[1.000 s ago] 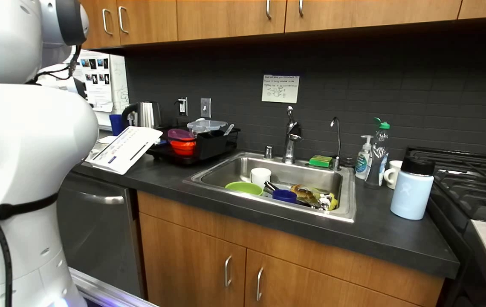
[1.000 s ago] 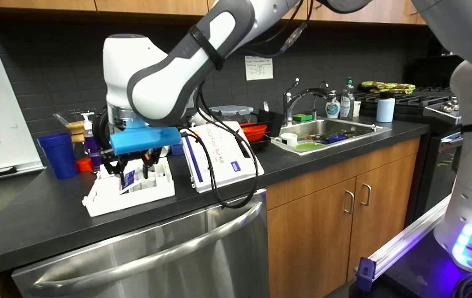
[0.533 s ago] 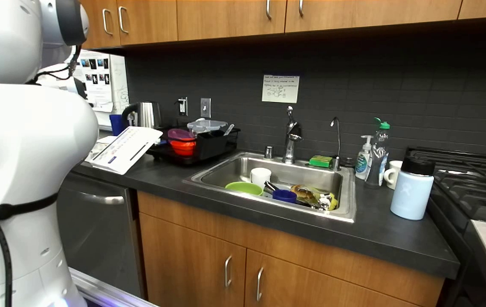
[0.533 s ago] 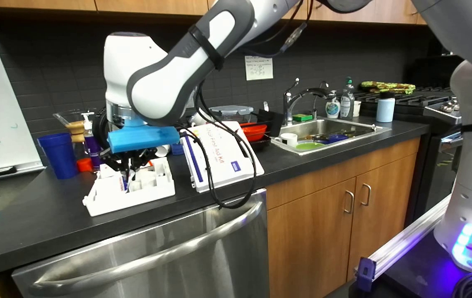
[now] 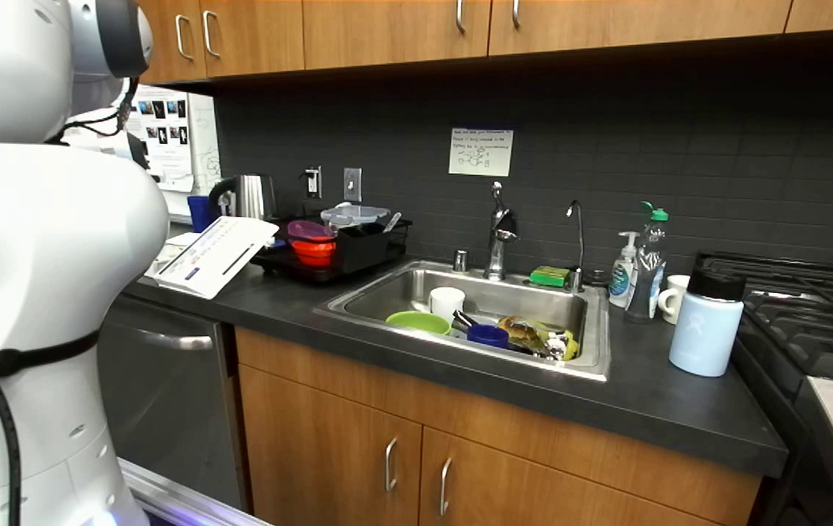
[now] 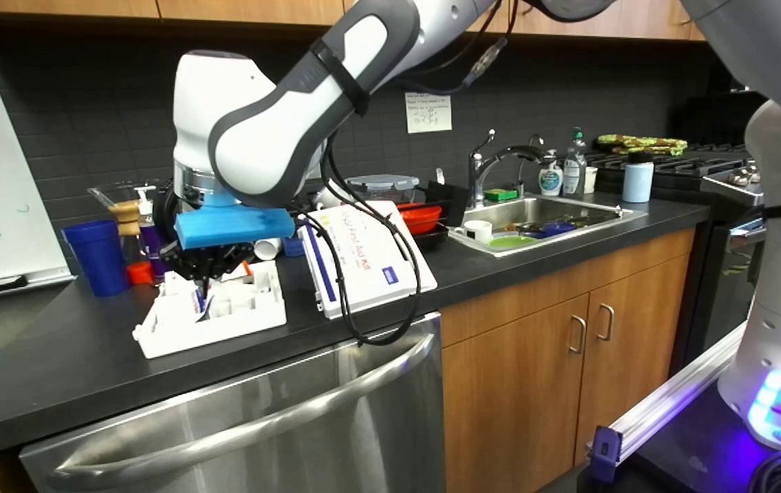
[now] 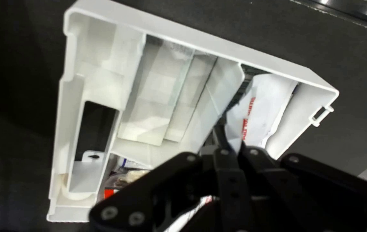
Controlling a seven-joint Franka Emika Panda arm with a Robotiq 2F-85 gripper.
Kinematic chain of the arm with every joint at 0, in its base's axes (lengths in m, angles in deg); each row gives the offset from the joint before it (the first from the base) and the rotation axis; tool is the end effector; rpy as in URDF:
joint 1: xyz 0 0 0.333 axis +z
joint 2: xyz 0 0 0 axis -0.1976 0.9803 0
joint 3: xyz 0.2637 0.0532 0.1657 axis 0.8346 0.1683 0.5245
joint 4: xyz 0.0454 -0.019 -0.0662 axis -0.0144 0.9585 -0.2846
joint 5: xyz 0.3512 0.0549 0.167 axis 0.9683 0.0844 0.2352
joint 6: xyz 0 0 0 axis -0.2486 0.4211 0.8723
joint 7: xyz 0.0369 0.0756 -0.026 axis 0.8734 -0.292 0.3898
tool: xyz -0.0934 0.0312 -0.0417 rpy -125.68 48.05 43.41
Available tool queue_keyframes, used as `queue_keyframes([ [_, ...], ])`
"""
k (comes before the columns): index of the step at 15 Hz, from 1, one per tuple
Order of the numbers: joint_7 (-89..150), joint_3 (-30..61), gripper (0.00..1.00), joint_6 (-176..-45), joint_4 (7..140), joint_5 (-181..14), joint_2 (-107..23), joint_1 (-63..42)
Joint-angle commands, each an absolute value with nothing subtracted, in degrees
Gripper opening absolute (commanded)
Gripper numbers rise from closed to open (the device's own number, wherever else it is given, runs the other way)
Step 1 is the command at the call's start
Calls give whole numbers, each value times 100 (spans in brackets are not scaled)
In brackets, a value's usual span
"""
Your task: Remove a white and blue object from the box on the left and put it on the counter
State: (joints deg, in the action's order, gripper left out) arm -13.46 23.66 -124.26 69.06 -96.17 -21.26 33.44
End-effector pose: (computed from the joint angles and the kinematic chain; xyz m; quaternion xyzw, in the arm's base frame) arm 0.4901 0.5553 0.3188 -0.9728 -0.0884 -0.1869 0.1046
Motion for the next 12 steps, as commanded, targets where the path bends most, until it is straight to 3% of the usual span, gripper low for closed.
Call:
queue_keyframes([
  [1,-1013,2510,1,-12696,7273,-9282,-2403,3251],
  [12,-604,2617,1,-12861,8353,-9270,-3659,3415],
])
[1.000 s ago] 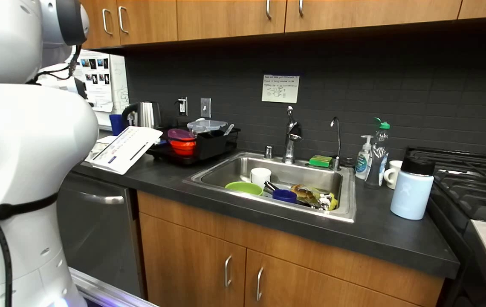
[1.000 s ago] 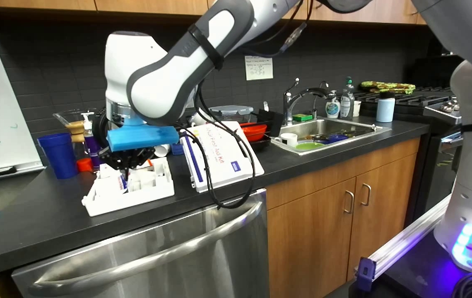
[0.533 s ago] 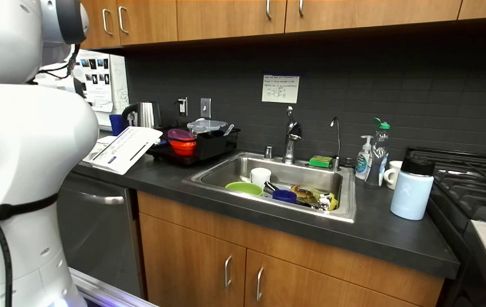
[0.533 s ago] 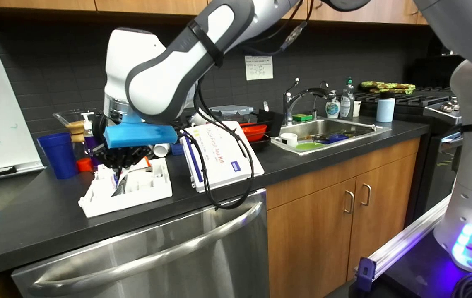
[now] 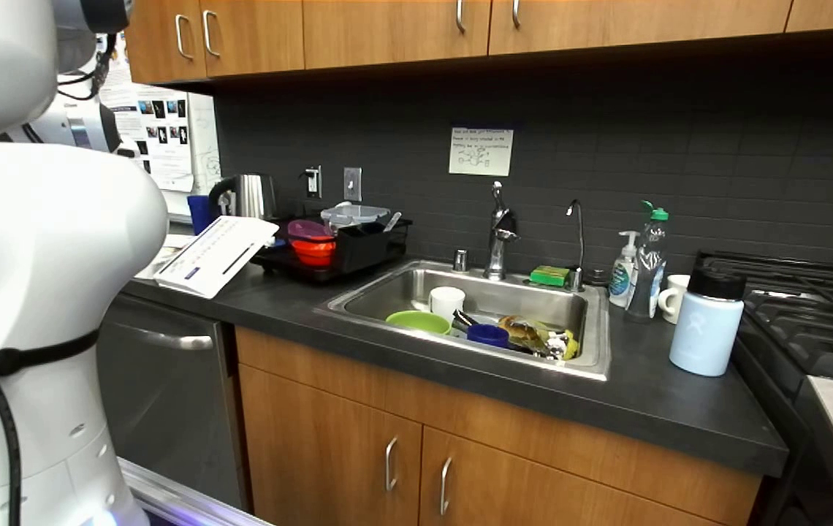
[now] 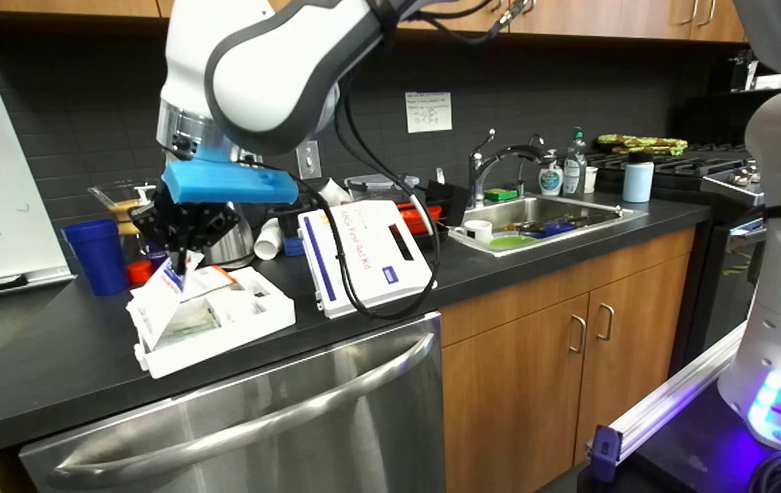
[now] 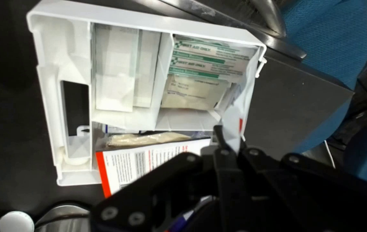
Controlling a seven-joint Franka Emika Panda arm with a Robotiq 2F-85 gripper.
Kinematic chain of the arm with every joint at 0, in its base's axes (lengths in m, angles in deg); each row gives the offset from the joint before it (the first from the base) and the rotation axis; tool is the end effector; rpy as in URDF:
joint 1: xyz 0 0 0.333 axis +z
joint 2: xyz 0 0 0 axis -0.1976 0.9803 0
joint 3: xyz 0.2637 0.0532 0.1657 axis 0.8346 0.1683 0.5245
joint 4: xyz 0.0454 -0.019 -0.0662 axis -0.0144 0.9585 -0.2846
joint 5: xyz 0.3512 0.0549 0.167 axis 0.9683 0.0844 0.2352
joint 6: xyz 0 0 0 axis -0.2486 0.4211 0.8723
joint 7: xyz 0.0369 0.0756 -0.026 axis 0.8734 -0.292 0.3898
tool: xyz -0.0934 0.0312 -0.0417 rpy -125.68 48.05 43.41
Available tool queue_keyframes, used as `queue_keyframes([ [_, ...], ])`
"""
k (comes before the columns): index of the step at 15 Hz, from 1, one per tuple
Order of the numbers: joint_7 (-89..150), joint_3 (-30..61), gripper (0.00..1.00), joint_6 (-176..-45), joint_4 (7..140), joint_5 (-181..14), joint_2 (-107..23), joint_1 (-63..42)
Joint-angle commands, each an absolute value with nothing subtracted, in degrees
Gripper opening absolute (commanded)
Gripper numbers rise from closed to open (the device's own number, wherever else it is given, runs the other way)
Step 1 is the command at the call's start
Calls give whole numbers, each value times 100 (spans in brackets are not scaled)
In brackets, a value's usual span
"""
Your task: Remove a white and blue object from the box on the left and put it on the counter
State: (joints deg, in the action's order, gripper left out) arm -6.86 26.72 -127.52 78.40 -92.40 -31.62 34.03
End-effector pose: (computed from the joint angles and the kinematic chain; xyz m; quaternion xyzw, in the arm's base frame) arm 0.4345 0.5578 0.3789 -0.9581 -0.1504 -0.1935 0.1480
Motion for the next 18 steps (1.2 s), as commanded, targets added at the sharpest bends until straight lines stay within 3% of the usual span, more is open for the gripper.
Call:
queue_keyframes([
  [1,-600,2638,1,-12905,8451,-9268,-3736,3388],
  [12,-319,2853,1,-14069,9491,-9173,-4856,3280],
  [18,-1545,2065,1,-13968,10805,-10879,-6288,3239],
])
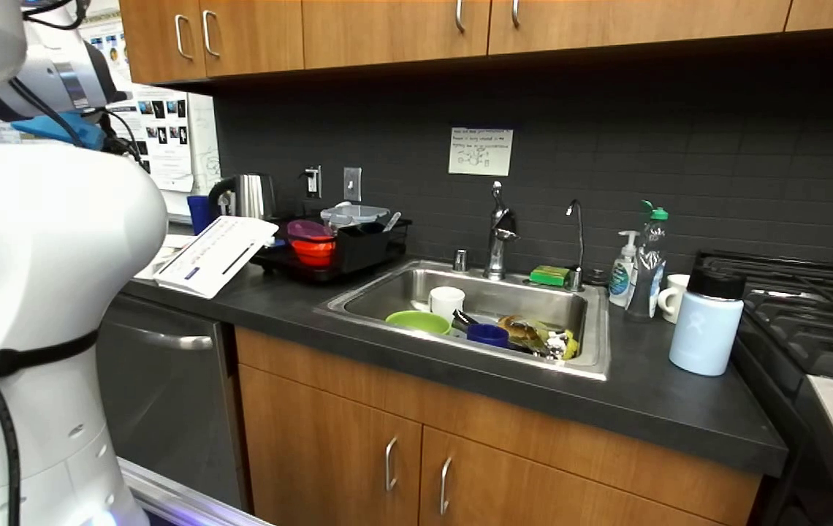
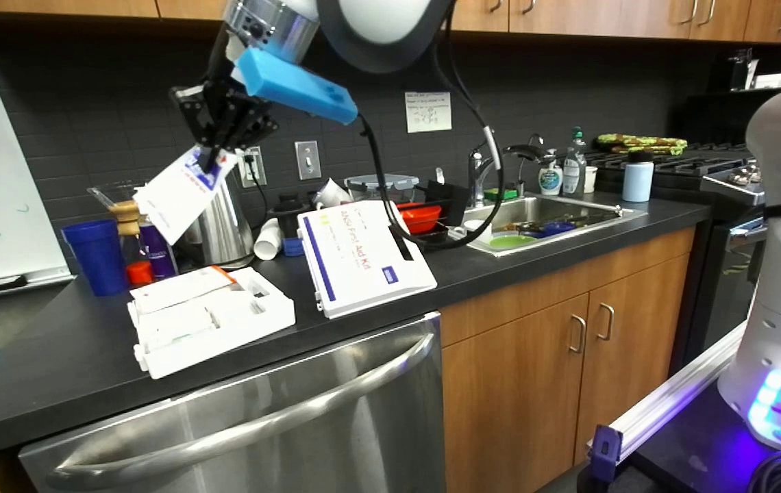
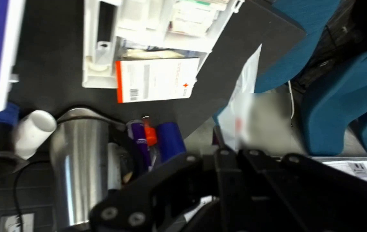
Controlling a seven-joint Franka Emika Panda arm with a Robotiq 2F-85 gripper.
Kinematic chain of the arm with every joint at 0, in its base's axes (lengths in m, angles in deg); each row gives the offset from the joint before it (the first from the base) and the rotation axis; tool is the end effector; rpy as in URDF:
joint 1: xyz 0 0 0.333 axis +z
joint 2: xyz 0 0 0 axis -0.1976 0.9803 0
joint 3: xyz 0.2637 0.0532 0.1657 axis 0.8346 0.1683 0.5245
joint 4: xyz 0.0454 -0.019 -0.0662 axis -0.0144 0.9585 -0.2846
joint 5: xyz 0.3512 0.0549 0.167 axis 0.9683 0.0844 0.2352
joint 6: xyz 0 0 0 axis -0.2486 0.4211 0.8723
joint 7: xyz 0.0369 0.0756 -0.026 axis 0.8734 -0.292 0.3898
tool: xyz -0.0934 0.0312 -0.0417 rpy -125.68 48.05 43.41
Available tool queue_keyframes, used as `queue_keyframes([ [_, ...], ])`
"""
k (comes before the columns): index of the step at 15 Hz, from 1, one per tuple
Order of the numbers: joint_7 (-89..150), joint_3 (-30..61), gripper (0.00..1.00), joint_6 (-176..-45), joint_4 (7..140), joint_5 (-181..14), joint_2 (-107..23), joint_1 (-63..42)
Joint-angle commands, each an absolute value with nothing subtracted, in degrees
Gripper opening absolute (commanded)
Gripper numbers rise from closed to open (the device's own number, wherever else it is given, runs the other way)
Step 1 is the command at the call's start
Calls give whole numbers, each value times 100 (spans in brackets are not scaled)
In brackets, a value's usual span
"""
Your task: Remove a white and blue object from the box on the left and put it on the counter
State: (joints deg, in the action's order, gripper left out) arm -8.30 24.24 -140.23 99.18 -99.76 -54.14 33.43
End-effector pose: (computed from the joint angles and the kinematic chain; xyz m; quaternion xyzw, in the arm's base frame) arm 0.3824 0.4747 0.4832 -0.9130 -0.1792 -0.3127 0.1911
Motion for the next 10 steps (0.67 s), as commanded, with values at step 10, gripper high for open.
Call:
queue_keyframes([
  [10,-3405,1867,1,-13407,12632,-12670,-7884,2186],
])
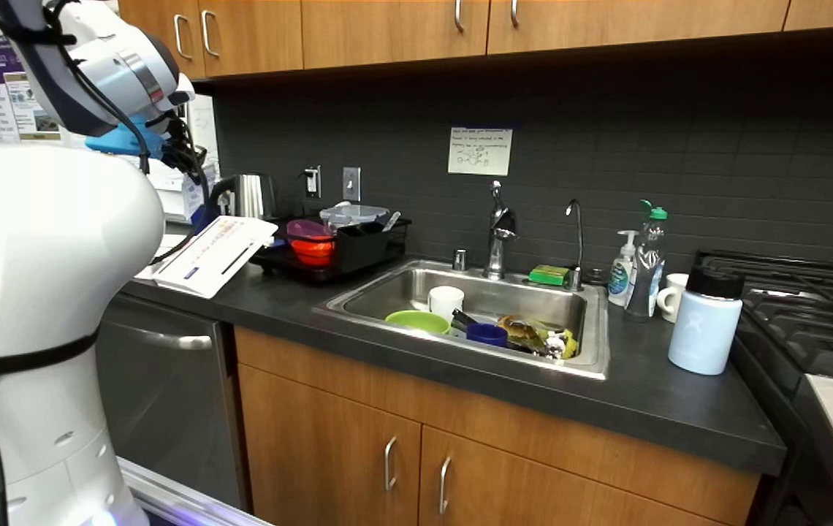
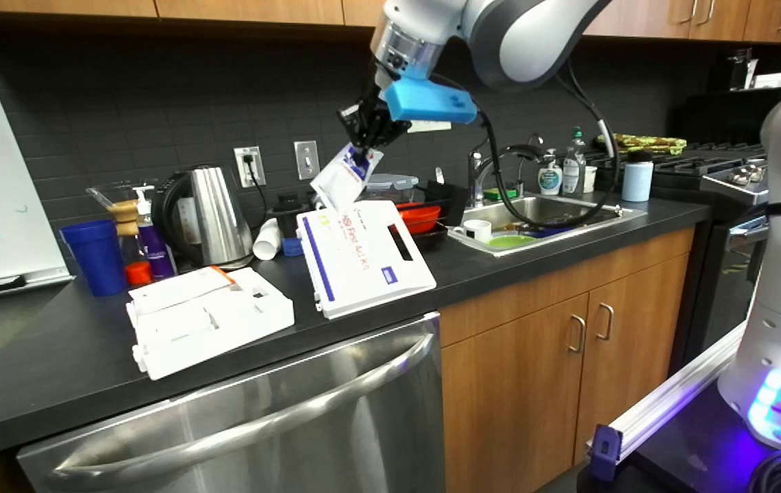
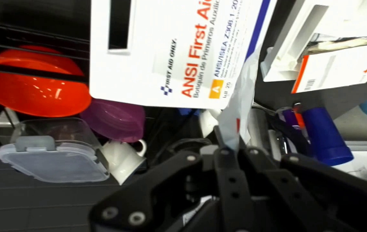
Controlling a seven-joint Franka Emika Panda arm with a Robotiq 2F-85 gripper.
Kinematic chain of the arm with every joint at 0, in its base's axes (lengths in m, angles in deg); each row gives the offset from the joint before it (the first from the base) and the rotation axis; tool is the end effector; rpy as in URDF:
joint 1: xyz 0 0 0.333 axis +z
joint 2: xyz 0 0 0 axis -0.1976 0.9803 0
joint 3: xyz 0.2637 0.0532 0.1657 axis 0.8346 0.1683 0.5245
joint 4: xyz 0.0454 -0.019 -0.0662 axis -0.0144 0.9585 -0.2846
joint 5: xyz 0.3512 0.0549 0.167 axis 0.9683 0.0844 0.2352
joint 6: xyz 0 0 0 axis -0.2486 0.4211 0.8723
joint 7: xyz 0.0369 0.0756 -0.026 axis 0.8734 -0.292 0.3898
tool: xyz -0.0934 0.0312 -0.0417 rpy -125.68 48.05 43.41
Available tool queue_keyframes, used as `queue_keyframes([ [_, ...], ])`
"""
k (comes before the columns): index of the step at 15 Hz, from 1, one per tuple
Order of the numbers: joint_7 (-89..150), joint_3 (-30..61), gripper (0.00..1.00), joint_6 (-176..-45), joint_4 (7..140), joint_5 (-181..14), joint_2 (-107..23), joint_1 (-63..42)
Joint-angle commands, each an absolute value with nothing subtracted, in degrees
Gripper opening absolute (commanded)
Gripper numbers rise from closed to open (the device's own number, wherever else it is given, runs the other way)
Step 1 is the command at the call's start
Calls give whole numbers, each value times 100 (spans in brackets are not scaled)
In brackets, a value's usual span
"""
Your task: Remove a white and blue object from the box on the left and put it on the counter
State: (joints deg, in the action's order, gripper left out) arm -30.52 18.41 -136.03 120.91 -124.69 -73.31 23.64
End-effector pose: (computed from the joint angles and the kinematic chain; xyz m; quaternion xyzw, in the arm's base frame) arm 0.3859 0.2979 0.4602 -0.9319 -0.0424 -0.3533 0.0699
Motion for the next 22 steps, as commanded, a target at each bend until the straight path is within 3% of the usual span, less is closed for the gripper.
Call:
queue_keyframes([
  [1,-3491,1860,1,-13366,12791,-12680,-7993,2125],
  [4,-3681,1834,1,-13213,13281,-12632,-8378,1950],
  [5,-3372,2564,1,-13368,13490,-12094,-8514,1132],
  [7,-3338,2819,1,-13370,13825,-11738,-8812,726],
  [8,-3649,2373,1,-13281,13953,-12061,-8909,1048],
  [13,-3986,2289,1,-13249,14113,-12060,-8908,882],
  [22,-4425,2780,1,-13609,14043,-12345,-8126,710],
])
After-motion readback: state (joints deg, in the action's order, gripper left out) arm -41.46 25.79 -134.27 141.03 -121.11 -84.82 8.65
